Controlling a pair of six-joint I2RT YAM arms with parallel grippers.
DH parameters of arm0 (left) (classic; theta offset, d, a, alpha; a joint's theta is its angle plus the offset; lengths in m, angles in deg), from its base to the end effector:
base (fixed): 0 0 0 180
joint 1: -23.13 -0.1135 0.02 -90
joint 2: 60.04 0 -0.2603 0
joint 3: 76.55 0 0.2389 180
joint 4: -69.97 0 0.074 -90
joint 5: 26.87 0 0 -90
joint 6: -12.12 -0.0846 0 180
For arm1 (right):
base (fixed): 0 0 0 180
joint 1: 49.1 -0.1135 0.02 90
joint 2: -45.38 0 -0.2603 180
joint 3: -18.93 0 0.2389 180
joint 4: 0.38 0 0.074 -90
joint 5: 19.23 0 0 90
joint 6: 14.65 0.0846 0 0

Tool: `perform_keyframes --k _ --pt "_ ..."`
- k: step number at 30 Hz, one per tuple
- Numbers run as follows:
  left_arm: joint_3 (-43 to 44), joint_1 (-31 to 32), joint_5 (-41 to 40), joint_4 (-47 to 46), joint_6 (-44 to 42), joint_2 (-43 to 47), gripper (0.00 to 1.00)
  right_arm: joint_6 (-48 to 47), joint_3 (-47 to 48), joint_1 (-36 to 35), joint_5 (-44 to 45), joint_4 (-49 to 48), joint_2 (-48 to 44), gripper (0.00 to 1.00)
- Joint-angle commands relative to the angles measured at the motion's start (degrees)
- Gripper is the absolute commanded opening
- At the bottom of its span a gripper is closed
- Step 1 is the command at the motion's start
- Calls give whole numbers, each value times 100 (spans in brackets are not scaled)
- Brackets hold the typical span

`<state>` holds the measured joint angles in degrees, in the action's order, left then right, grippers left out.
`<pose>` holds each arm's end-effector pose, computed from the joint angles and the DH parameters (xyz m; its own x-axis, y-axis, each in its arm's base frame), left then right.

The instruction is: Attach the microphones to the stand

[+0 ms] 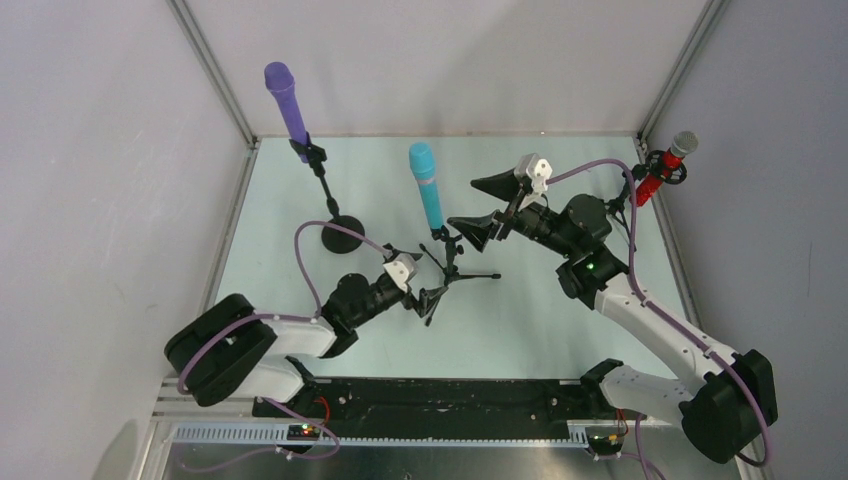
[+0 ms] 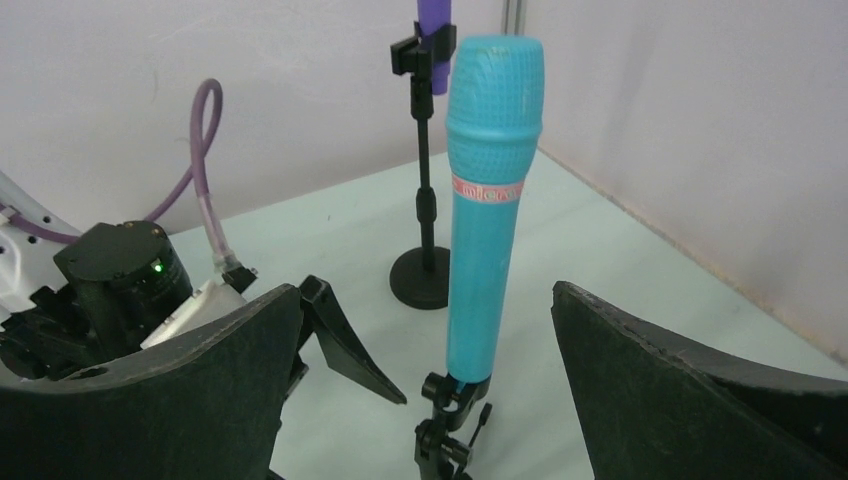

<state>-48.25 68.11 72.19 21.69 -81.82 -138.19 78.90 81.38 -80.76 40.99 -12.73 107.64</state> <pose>0.1873 -0.2060 0.1813 0.0363 0.0597 -0.9976 0.8088 0.5845 0.0644 0.2177 0.1836 0.3767 0.1307 0.1437 -0.9809 -0.8780 0.4763 -0.0472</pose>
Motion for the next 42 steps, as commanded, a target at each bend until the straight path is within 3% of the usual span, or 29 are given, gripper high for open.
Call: perform_keyframes --k 1,12,17,27,31,38,42 --pt "-83 -21 -254 526 145 416 100 193 -124 107 -4 -22 -154 100" --pt "7 -172 -857 2380 646 1274 100 697 -796 668 -60 -85 -346 99" --pt "142 -329 -1573 3243 925 1807 100 1126 -1179 1140 11 -37 -431 99" --pt "622 -1237 -1854 4789 986 2853 100 1010 -2088 2047 875 578 -768 99" --pt "706 -1561 -2077 4914 852 3180 98 940 -2394 2507 1369 696 -971 99" --pt "817 -1623 -3212 4941 188 3517 98 705 -2716 3033 2240 939 -1357 100" --pt "780 -1761 -3766 4845 2 3458 98 418 -3330 3037 2734 280 -1578 100"
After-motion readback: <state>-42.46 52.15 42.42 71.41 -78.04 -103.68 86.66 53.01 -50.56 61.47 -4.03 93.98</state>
